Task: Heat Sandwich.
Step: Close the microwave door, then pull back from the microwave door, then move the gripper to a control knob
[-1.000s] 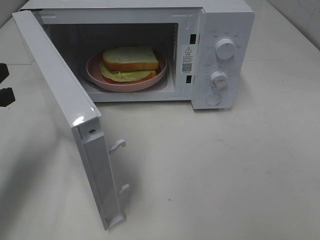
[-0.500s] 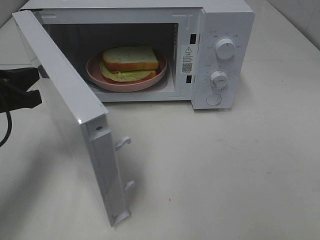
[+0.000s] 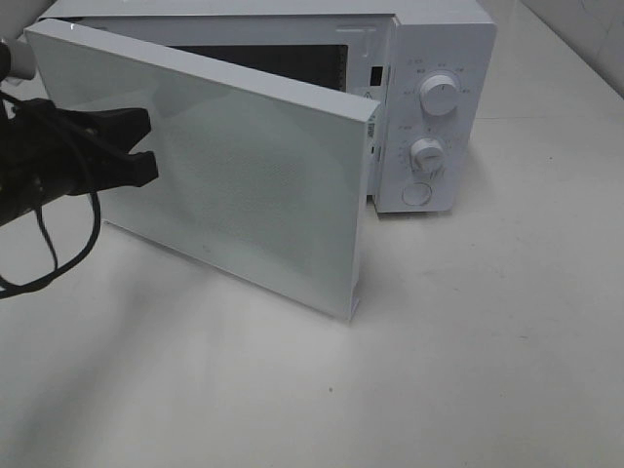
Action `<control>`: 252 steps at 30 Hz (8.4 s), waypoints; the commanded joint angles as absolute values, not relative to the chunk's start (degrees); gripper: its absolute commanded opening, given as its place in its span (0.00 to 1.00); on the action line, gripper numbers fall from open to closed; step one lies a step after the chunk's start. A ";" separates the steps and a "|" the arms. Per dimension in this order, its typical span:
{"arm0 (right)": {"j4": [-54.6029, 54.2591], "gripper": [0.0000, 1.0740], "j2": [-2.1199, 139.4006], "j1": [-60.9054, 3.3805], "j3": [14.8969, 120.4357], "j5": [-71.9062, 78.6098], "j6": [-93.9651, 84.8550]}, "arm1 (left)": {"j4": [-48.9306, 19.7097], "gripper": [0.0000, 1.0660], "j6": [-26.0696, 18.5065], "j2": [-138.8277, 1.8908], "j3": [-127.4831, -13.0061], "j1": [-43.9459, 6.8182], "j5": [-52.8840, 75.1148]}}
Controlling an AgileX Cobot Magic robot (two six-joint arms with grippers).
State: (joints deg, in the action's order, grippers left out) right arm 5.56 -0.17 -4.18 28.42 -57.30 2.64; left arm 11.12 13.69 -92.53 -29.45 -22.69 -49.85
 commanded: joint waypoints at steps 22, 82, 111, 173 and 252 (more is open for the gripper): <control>5.50 0.69 -1.89 -3.78 28.36 -57.01 2.06 | 8.54 0.00 12.20 -103.99 -50.65 -35.81 -41.02; 5.50 0.69 -1.83 -3.78 28.36 -57.01 2.18 | 4.18 0.00 10.83 -114.42 -72.77 -37.13 -28.99; 5.50 0.69 -1.83 -3.78 28.36 -57.01 2.18 | 4.01 0.72 18.91 -90.58 -54.20 -42.40 10.31; 5.50 0.69 -1.83 -3.78 28.36 -57.01 2.18 | -5.04 0.94 -4.53 -37.82 -37.87 -2.58 60.79; 5.39 0.69 -1.78 -3.78 28.36 -57.01 2.23 | -5.44 0.94 -4.13 1.15 -29.74 0.97 61.42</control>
State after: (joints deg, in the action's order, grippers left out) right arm 5.50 -0.17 -4.18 28.42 -57.30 2.64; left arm -4.93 -4.30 0.29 -29.68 0.92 62.28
